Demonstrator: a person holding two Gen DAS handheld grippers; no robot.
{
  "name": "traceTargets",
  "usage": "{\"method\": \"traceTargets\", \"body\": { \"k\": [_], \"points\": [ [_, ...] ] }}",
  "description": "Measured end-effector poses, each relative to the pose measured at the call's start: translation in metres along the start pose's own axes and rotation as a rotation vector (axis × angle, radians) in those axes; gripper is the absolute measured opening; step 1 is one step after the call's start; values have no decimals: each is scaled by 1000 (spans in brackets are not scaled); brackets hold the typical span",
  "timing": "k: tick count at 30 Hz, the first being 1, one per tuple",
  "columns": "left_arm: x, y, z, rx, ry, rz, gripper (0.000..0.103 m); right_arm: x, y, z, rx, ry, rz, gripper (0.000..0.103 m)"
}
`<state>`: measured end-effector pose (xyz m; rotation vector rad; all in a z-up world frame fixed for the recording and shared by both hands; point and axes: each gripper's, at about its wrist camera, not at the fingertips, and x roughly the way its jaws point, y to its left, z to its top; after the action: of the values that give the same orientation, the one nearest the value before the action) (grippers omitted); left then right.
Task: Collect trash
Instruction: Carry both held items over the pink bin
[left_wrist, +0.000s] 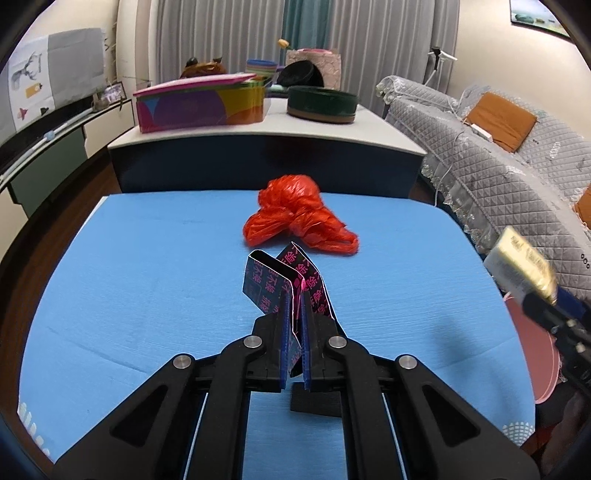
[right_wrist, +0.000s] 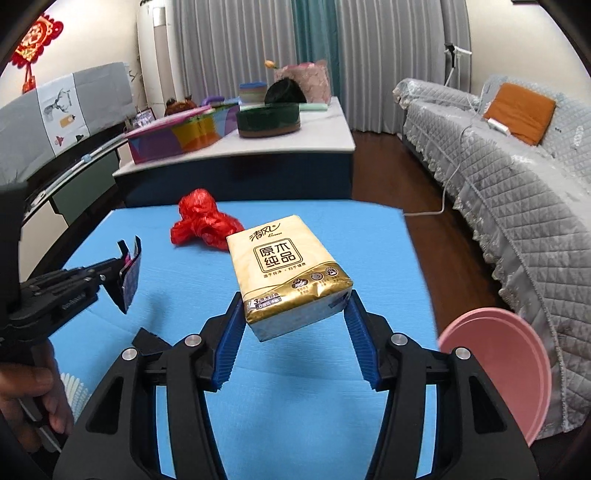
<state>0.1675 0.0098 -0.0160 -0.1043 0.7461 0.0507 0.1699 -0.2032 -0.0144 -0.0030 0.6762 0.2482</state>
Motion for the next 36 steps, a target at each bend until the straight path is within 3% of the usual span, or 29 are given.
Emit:
{"method": "traceTargets", "body": {
  "k": [13, 23, 36],
  "points": [
    [-27, -27, 0, 50, -63, -49, 5, -76, -34, 13, -64, -98, -61, 54],
    [-27, -48, -3, 91, -73, -65, 5, -65, -55, -16, 13, -89, -58, 54],
    [-20, -75, -5, 129, -64, -92, 5, -67, -83, -21, 60, -101, -106, 54]
  ]
}}
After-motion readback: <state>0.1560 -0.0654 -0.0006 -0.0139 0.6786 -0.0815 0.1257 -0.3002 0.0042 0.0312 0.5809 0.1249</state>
